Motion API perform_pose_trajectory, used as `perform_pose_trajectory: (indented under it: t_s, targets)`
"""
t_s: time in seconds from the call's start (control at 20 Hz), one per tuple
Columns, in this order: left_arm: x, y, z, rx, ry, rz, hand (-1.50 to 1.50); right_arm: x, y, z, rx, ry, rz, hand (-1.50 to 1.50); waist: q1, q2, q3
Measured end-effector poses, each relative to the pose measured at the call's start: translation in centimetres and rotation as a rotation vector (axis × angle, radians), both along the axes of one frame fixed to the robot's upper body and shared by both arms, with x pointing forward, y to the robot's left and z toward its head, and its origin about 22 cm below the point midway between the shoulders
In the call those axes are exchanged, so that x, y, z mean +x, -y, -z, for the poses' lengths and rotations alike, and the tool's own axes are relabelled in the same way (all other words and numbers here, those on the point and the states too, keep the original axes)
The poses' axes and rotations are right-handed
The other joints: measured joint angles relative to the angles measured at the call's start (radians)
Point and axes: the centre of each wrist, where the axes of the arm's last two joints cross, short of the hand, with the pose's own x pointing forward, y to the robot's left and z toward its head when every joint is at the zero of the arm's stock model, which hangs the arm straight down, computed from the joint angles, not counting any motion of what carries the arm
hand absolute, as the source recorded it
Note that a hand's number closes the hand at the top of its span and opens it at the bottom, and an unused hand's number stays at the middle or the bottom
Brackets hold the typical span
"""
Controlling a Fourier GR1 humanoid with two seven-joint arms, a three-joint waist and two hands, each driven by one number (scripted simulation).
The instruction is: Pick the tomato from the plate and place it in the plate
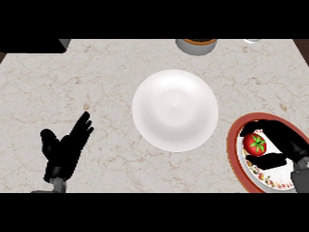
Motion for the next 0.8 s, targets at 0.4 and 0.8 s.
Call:
perform_pose_trajectory:
  t_s: [0.4,0.8]
  targets:
    - [0.6,-0.2,-0.2,0.001,-0.011,-0.005,0.00,-0.2,0.5,0.3,-0.014,0.095,0.000,1.50,-0.002,0.002,0.002]
    - [0.8,0.4,0.0,0.001,-0.010,0.029,0.00,0.5,-14.3,-0.2,0.020,0.239,0.181,1.50,0.035,-0.007,-0.004]
